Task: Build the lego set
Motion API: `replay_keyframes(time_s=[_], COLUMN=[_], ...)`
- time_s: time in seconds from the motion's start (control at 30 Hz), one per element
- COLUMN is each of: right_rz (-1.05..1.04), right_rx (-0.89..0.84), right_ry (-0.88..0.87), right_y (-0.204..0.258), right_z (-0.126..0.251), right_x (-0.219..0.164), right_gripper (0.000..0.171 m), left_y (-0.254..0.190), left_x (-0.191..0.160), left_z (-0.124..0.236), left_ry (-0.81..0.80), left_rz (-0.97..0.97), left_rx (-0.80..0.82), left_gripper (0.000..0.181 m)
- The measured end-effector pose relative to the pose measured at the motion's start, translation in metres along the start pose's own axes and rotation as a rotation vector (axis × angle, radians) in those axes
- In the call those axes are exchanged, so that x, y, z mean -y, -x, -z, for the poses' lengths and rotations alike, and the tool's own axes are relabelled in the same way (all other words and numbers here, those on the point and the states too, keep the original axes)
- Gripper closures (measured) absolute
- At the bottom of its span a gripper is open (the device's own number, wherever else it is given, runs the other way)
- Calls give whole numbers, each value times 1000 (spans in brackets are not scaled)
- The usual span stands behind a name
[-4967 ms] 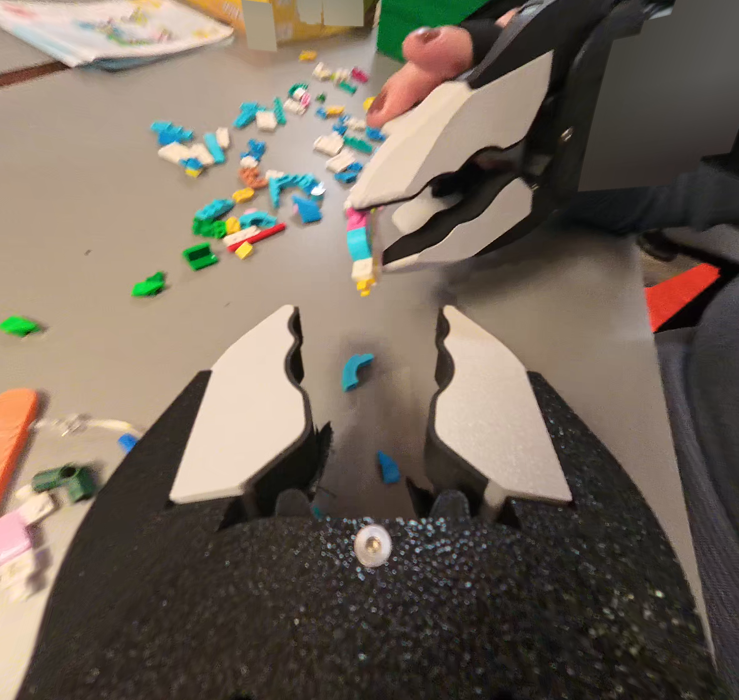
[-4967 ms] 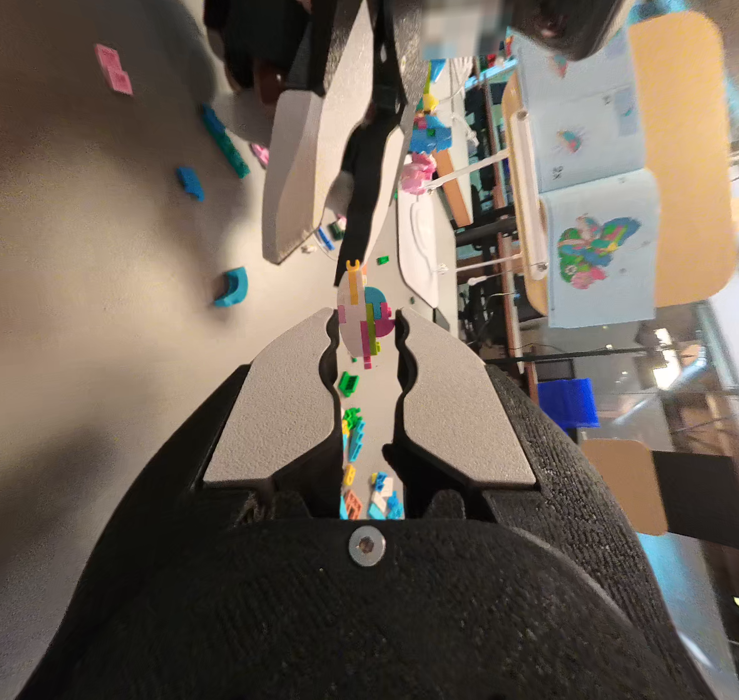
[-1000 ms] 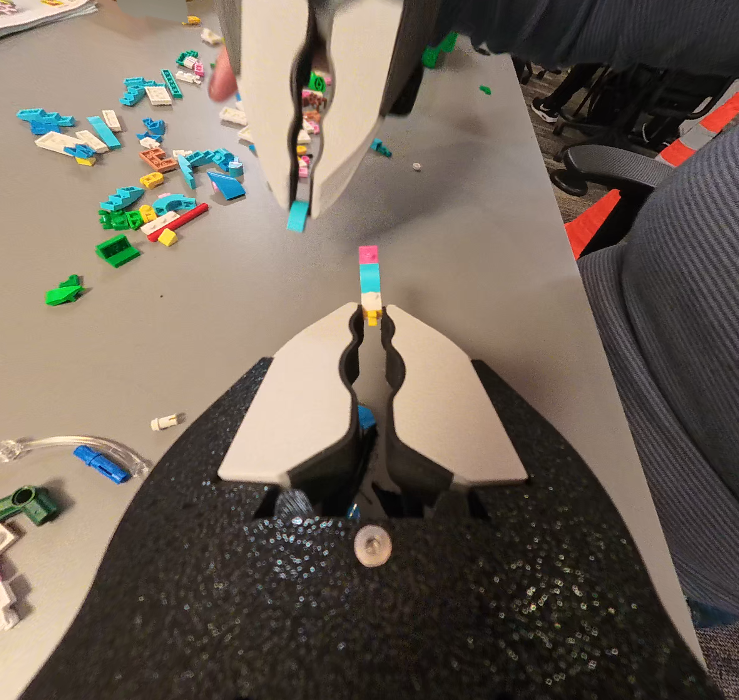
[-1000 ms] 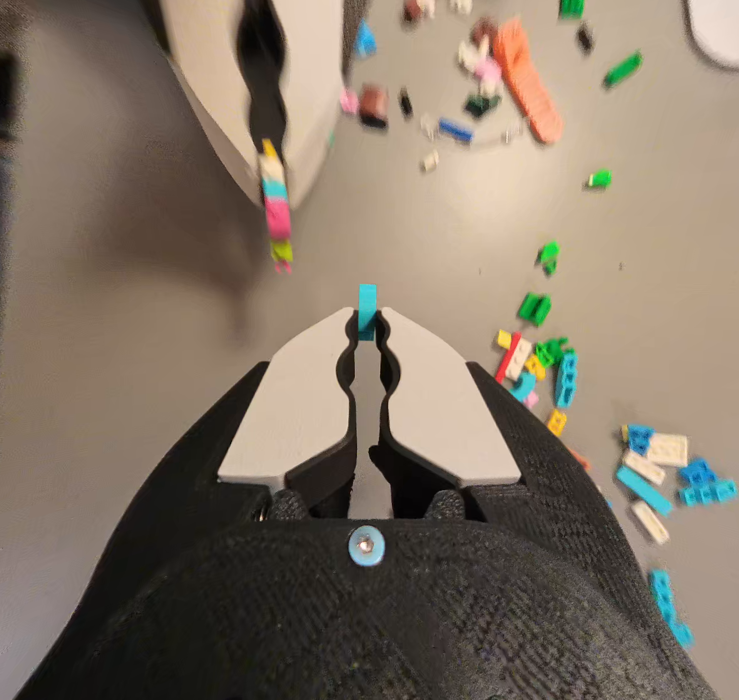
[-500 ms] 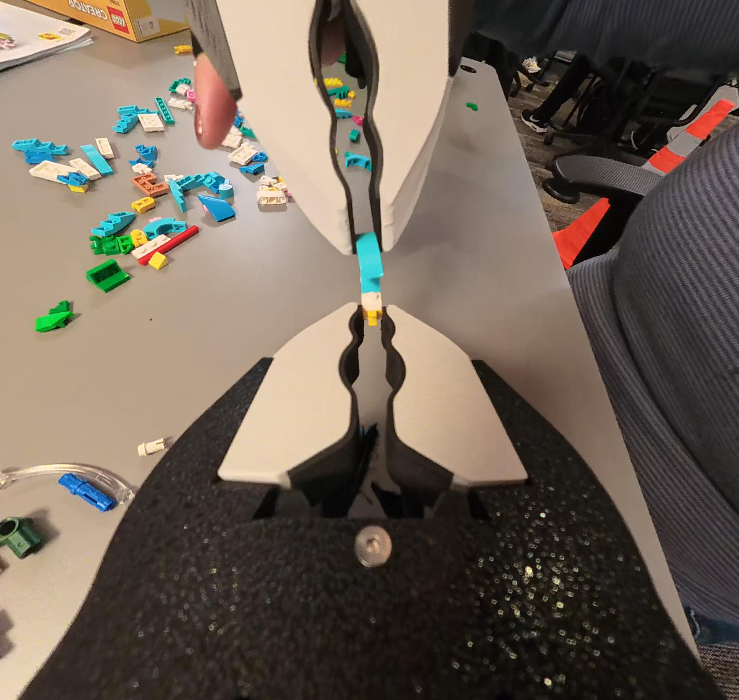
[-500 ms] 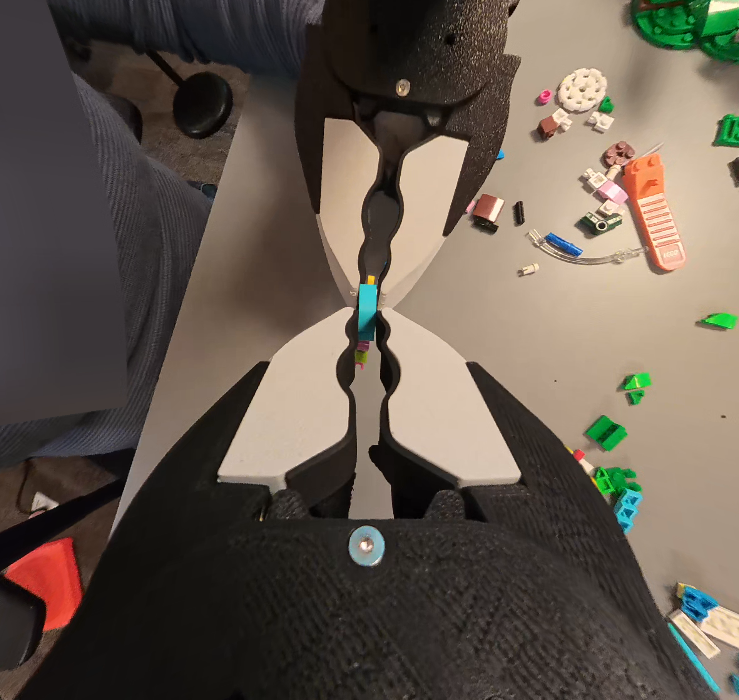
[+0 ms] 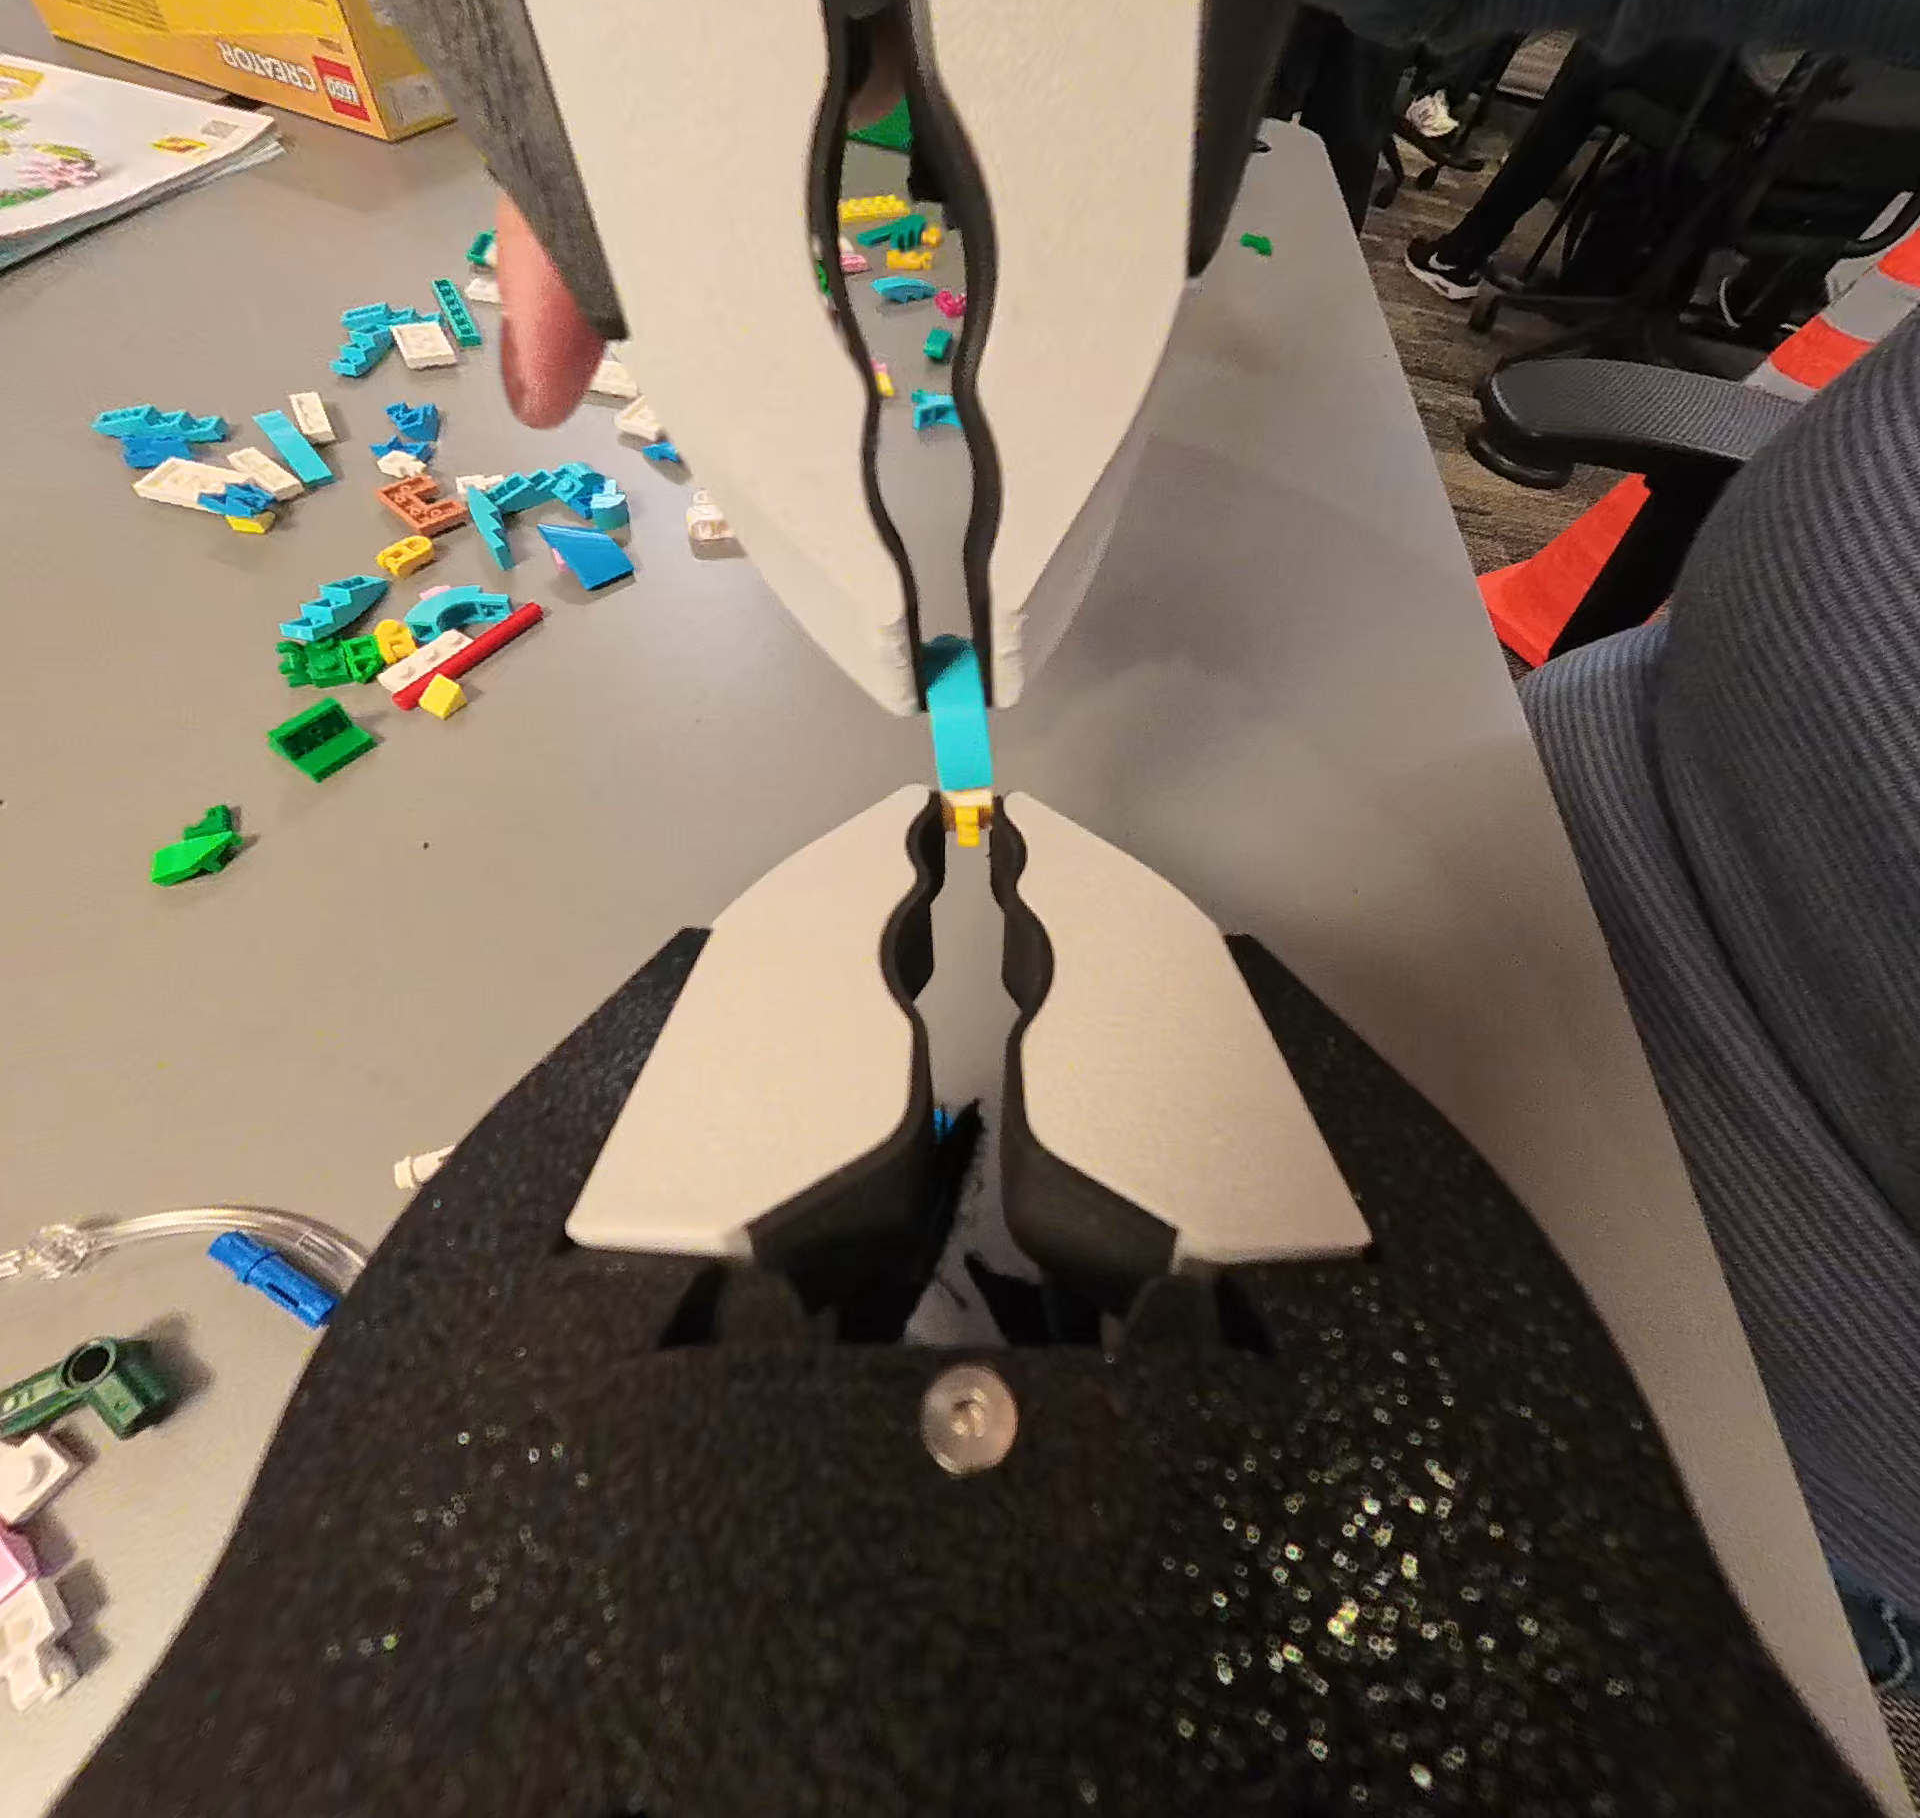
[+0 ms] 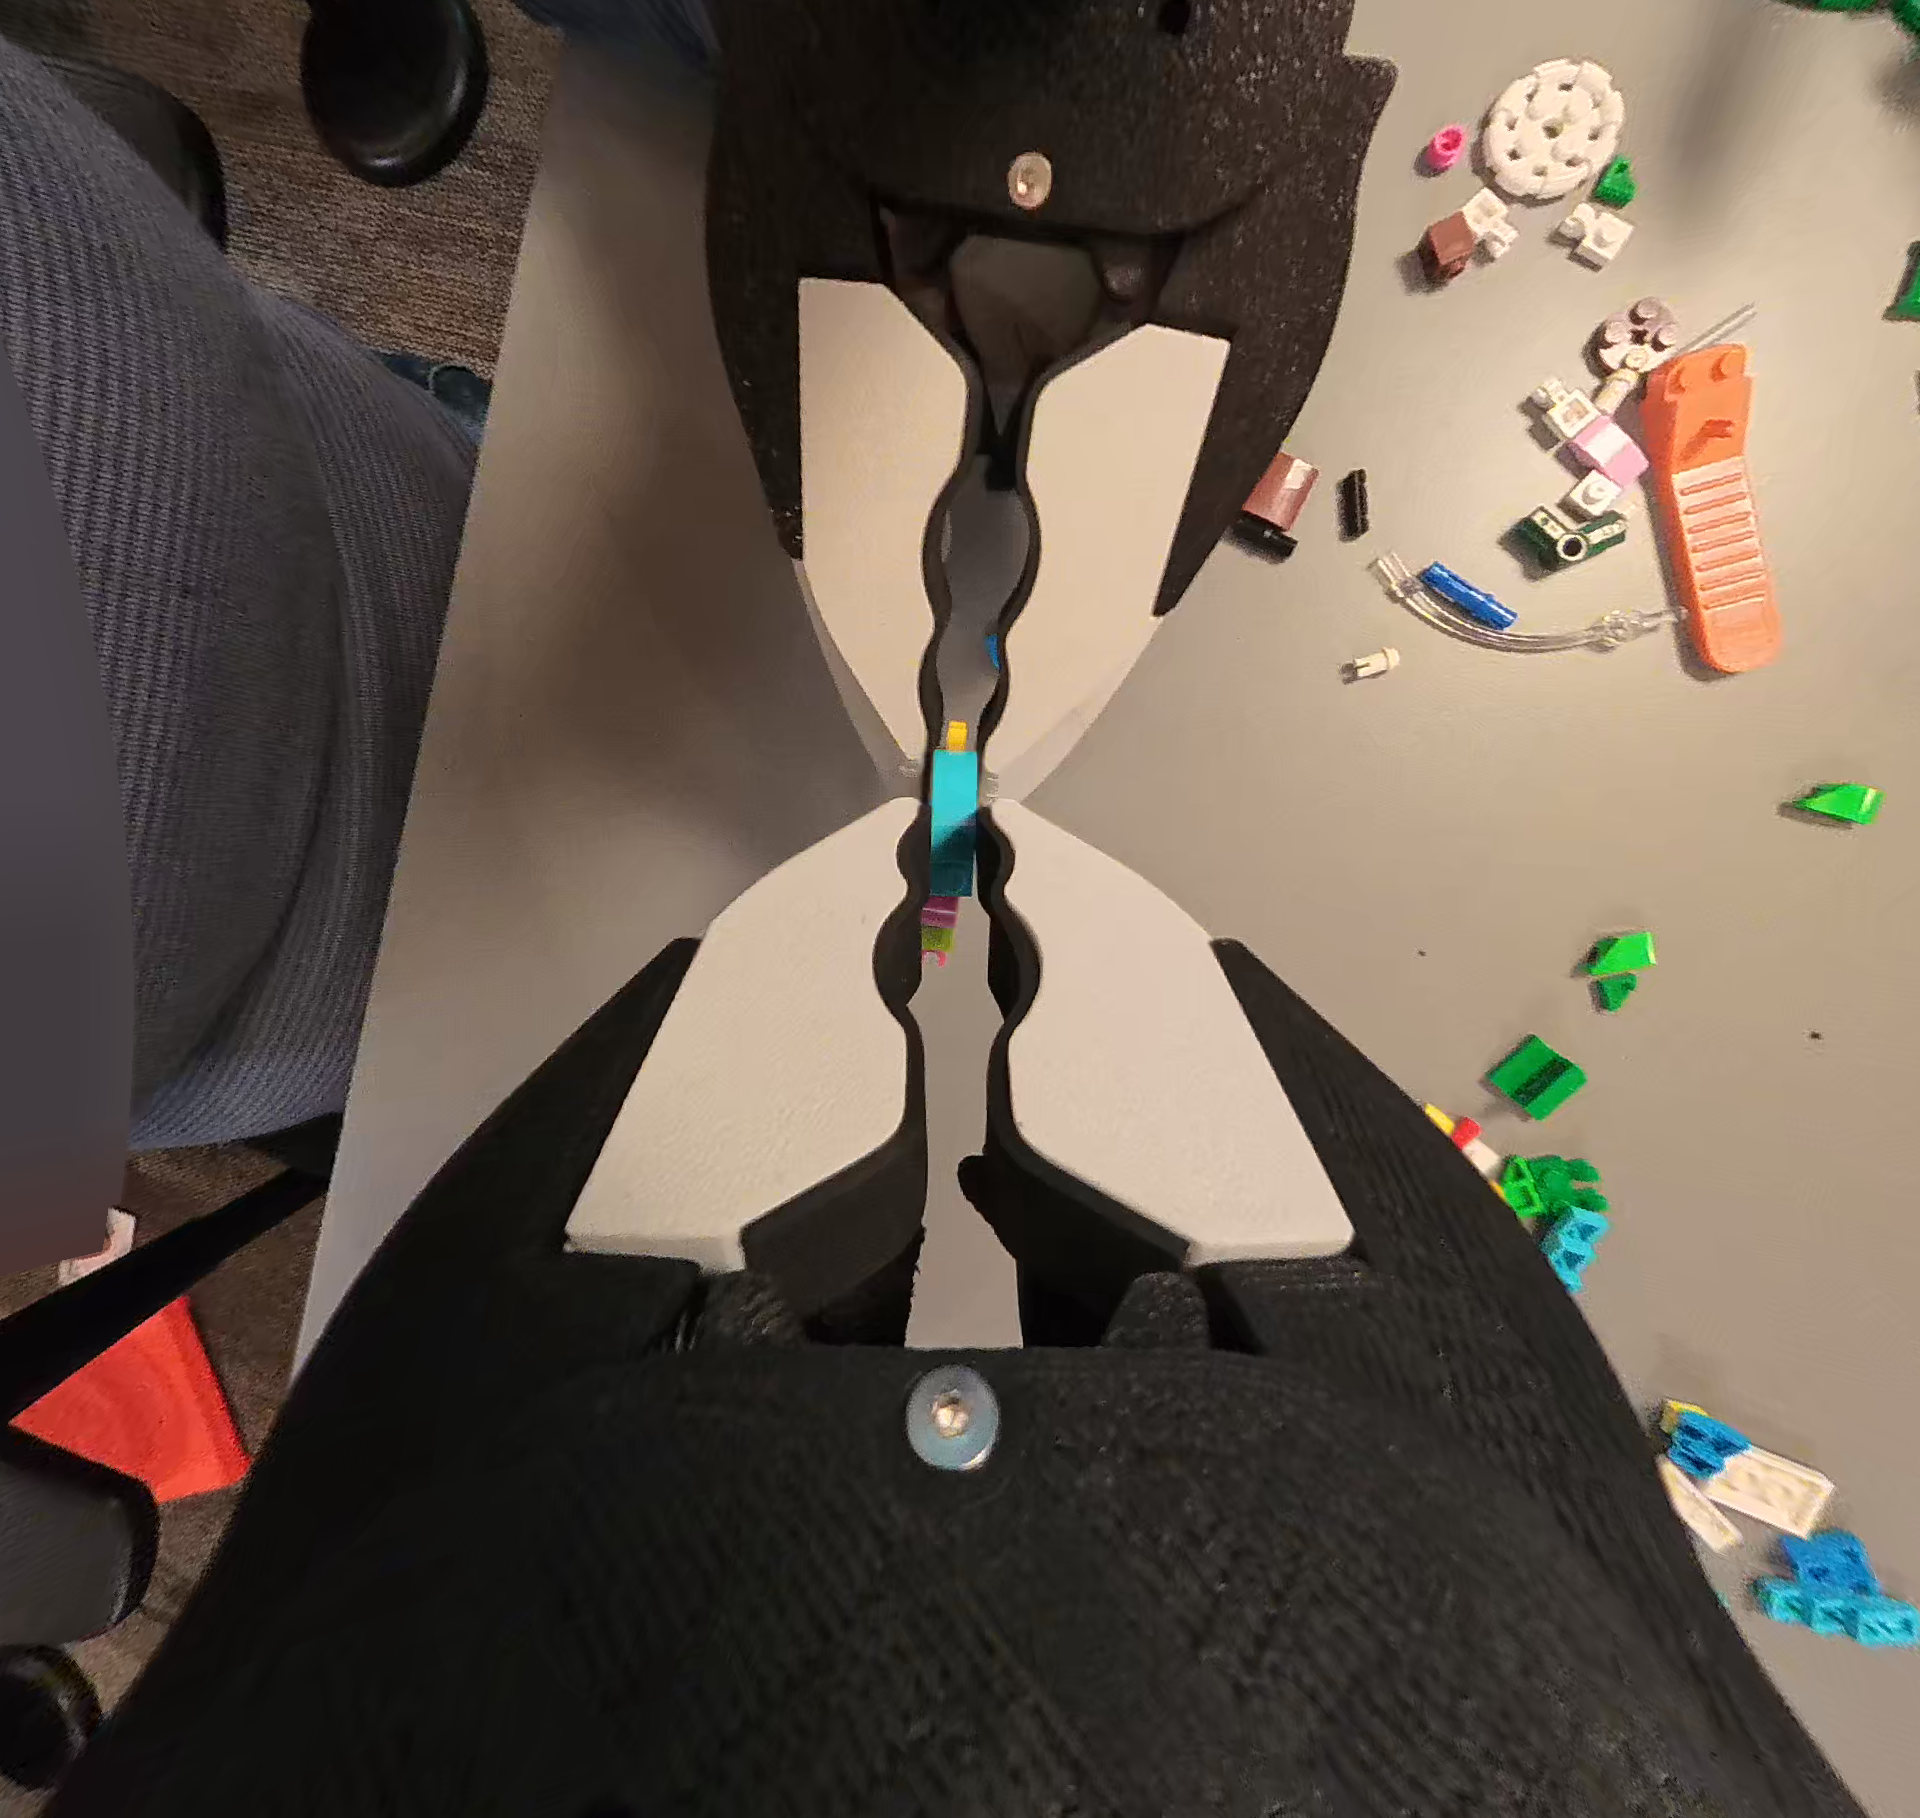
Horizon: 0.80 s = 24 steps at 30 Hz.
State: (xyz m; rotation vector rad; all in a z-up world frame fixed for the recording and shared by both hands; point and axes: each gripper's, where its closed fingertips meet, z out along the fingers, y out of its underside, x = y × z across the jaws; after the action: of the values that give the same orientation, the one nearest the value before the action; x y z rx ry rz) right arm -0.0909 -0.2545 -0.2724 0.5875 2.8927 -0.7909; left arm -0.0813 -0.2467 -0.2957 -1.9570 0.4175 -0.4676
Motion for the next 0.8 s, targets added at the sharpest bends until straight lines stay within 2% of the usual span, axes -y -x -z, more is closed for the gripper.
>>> replay_keyframes(time_s=[0.4,0.63,0.8], right_rz=[6,54,132], right_rx=[-15,-52,-143], right_ry=[14,-30,-102], right_y=[0,1,1], right_z=[-1,5,9], right_x=[-3,1,5], right_gripper=[165,147,146], left_y=[1,4,5], left_x=[1,7,10], left_z=[-1,5,6], left_ry=[-9,-50,-73], left_rz=[1,14,27], left_rx=[2,15,15], left_gripper=[174,174,173])
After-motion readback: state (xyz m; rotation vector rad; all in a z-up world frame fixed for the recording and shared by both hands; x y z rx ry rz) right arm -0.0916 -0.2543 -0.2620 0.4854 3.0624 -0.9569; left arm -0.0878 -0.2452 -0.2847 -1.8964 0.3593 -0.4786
